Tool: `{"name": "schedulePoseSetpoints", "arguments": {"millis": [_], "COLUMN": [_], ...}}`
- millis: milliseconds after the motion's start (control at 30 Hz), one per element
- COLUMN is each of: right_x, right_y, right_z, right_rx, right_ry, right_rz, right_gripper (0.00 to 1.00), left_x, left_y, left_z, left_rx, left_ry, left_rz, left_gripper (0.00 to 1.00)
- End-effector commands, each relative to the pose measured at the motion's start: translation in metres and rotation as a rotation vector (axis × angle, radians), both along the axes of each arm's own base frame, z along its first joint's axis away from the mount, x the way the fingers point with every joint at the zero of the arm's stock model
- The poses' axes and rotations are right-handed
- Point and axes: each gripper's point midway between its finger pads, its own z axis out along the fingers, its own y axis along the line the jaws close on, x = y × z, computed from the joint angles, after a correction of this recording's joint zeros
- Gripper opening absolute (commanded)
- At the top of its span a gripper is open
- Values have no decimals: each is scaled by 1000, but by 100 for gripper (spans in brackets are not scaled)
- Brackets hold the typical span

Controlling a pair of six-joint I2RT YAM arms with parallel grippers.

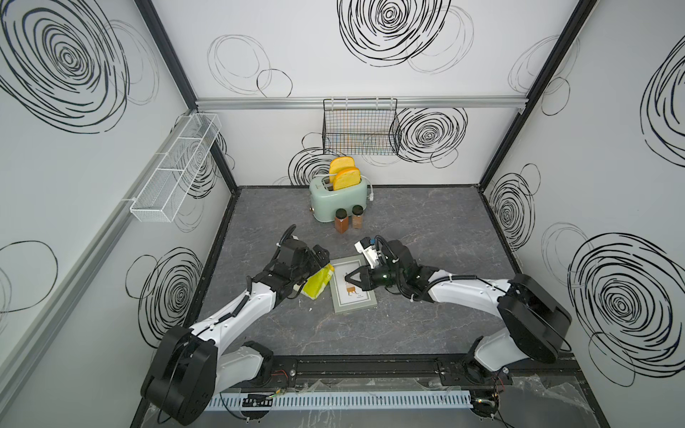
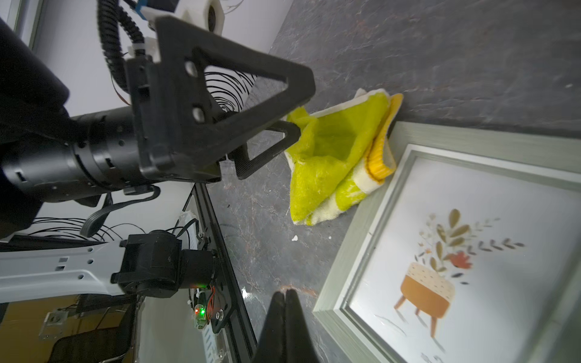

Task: Wipe the picture frame with a cloth
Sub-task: Place the cleaning item at the center of the board.

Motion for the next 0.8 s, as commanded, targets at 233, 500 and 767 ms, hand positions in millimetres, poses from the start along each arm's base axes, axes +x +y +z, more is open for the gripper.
{"name": "schedulePoseSetpoints", "arguments": {"millis": [233,500,767], "right_x": [-9,15,20], "right_y": [67,78,90], "right_z": [11,-21,-21], "right_rx": [107,118,85], "right_ry": [35,111,67], "right_rz": [135,141,160], "right_gripper": [0,0,0], "left_x": [1,-1,-3], "left_y": [-2,17,12], "left_z": [-6,-3,-4], "left_rx": [-75,-91,-149], "left_ry": [8,-9,-8], "left_rz": [8,17,-28], "left_gripper": [98,98,98]}}
